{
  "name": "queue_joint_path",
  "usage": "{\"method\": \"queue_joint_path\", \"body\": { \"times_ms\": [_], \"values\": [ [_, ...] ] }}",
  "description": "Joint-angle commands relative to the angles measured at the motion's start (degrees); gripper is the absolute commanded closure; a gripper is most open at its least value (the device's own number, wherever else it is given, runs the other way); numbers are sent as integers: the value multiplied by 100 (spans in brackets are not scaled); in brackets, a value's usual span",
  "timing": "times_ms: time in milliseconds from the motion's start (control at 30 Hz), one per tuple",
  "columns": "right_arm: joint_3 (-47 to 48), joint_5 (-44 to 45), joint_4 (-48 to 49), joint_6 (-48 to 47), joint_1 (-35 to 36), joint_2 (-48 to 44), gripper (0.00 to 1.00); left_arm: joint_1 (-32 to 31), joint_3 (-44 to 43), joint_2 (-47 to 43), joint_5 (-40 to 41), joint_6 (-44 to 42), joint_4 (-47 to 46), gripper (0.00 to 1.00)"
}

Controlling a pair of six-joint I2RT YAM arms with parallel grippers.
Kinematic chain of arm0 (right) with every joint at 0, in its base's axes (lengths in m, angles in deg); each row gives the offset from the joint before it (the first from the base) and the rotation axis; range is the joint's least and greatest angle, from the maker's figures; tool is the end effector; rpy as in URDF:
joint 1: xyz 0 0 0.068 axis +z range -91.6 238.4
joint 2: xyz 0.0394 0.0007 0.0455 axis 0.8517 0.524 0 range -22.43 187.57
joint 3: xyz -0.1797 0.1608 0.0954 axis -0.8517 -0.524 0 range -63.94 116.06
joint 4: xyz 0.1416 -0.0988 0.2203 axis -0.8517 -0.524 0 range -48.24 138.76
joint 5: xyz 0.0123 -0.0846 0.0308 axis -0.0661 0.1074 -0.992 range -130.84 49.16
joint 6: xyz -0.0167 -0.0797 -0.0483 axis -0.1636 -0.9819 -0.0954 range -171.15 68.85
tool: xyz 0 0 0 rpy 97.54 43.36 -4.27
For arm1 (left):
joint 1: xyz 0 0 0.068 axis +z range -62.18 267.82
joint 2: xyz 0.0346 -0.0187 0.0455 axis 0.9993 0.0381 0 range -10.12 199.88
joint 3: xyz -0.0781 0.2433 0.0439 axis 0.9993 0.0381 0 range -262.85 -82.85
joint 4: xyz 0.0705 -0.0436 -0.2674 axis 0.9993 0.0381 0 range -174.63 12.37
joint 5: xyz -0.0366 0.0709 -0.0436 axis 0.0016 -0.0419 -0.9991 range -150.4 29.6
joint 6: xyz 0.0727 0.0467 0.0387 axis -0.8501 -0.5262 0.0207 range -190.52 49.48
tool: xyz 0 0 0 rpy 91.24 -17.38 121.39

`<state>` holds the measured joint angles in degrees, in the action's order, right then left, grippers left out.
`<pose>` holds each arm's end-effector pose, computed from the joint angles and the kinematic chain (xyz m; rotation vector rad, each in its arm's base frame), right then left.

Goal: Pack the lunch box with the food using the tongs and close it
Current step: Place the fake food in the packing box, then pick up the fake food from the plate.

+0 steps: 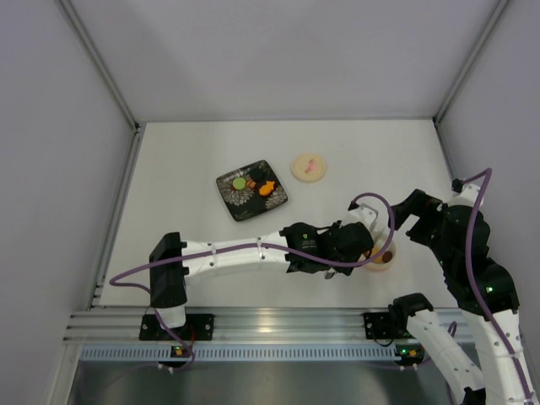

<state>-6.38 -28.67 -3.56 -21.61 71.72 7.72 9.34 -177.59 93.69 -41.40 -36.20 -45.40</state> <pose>0.1541 0.0180 0.3478 0.4168 1.9613 0.2680 0.1179 -0.4388 0.2582 0.7663 2.2999 -0.5434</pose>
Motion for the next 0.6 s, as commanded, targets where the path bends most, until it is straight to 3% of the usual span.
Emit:
{"method": "queue_joint_path", "body": {
  "times_ms": [0, 200, 300, 433, 567],
  "values": [
    [150, 40, -104, -89, -84, -27, 1, -18, -27, -255, 279, 48, -99, 59],
    [177, 41, -121, -115, -84, -27, 1, 323, 174, -861, 903, 223, 235, 59],
    [168, 40, -104, -106, -84, -27, 1, 894, 710, -1467, 895, 294, 165, 58],
    [133, -30, -69, -89, -84, -36, 0, 2201, 1701, -2275, 754, 303, 33, 57],
    [89, -82, -7, -80, -84, -1, 1, 3074, 2231, -2471, 578, 110, -116, 55]
  ]
}}
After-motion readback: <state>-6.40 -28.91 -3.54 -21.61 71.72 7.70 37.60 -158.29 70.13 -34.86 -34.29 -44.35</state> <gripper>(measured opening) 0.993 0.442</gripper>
